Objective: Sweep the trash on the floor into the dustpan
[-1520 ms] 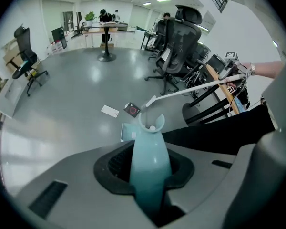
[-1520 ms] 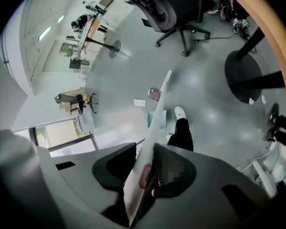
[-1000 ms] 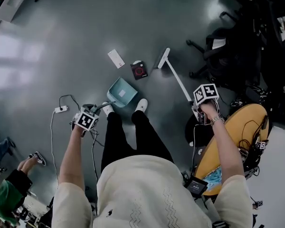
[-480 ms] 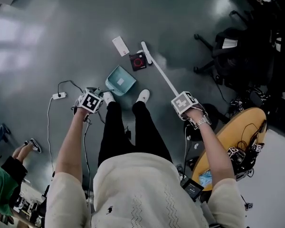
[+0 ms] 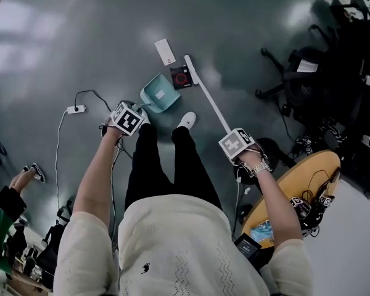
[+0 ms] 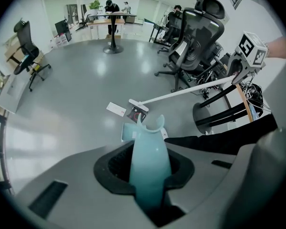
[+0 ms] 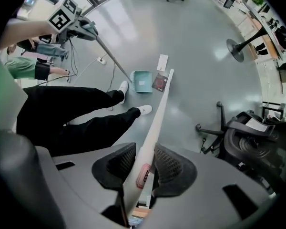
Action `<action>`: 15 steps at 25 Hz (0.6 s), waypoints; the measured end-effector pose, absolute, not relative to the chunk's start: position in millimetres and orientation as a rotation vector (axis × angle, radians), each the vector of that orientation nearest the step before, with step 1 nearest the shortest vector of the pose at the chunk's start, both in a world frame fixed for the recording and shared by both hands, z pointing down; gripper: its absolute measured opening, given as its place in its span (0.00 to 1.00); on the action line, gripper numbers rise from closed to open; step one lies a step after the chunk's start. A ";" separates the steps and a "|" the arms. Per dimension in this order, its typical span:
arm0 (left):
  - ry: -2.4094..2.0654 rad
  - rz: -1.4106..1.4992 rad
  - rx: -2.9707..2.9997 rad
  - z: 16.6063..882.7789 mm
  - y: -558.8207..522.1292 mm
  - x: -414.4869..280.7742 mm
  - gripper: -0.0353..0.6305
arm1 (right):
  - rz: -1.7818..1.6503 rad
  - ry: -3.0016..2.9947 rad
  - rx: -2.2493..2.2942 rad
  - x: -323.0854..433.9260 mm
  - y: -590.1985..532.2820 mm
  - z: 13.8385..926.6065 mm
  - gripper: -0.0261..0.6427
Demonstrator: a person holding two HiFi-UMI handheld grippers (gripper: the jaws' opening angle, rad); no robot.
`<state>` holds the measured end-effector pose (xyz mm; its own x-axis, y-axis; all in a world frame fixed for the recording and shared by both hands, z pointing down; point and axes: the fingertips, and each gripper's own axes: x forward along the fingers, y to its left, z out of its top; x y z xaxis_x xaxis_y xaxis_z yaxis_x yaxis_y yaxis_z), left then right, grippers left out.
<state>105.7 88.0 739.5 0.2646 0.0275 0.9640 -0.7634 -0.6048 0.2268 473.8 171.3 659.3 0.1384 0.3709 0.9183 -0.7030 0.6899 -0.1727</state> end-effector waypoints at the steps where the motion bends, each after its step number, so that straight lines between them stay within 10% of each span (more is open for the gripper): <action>1: -0.681 1.394 1.822 740.7 88.7 103.0 0.20 | 0.814 -1.203 0.329 467.6 176.4 658.0 0.23; 15: -0.753 1.316 1.827 753.5 110.2 92.5 0.20 | 0.804 -1.227 0.162 419.4 214.0 638.5 0.23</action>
<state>92.5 110.2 753.5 0.2984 -0.0348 0.9538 -0.8046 -0.5467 0.2317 419.4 214.0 638.5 0.1051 0.4599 0.8817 -0.6248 0.7203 -0.3012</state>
